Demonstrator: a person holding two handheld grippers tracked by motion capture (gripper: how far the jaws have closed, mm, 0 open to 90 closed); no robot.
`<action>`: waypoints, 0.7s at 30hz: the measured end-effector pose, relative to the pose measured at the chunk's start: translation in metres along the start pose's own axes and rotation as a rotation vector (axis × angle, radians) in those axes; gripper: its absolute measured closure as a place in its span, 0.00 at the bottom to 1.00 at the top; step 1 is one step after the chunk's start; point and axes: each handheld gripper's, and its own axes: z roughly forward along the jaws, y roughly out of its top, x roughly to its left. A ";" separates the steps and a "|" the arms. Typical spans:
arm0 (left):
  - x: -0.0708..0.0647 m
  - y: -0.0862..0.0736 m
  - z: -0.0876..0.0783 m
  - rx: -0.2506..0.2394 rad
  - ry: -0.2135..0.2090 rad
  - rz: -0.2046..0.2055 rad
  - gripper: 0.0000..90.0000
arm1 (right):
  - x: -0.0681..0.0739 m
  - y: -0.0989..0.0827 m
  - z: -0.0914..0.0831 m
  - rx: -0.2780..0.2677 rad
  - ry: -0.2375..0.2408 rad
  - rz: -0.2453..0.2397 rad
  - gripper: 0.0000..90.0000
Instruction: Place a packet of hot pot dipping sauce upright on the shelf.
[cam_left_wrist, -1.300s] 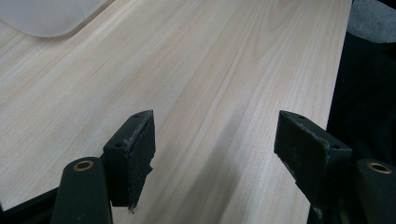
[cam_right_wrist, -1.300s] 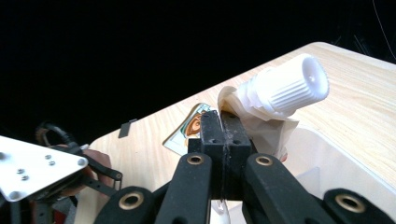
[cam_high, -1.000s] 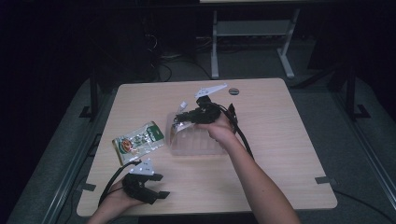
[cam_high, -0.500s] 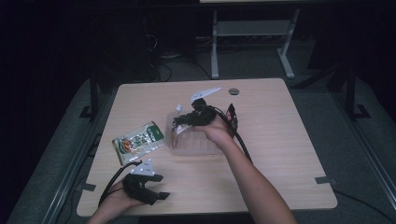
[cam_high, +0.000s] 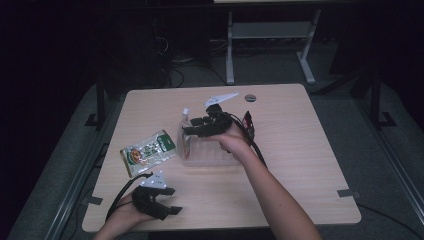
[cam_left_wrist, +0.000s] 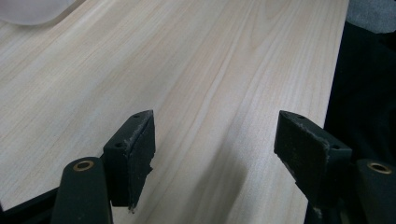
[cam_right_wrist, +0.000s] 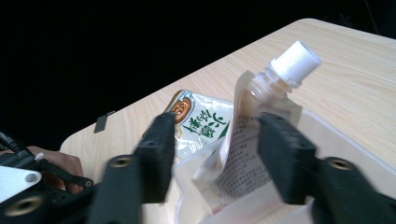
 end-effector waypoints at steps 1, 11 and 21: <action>0.000 0.000 0.000 0.001 0.002 -0.002 0.32 | 0.004 0.001 -0.006 0.013 -0.024 -0.008 0.39; 0.002 0.000 -0.001 0.006 0.011 0.004 0.32 | 0.025 -0.012 -0.034 0.033 -0.038 -0.039 0.31; 0.002 0.000 -0.001 -0.003 0.014 -0.010 0.32 | 0.044 -0.041 -0.059 0.068 -0.052 -0.109 0.30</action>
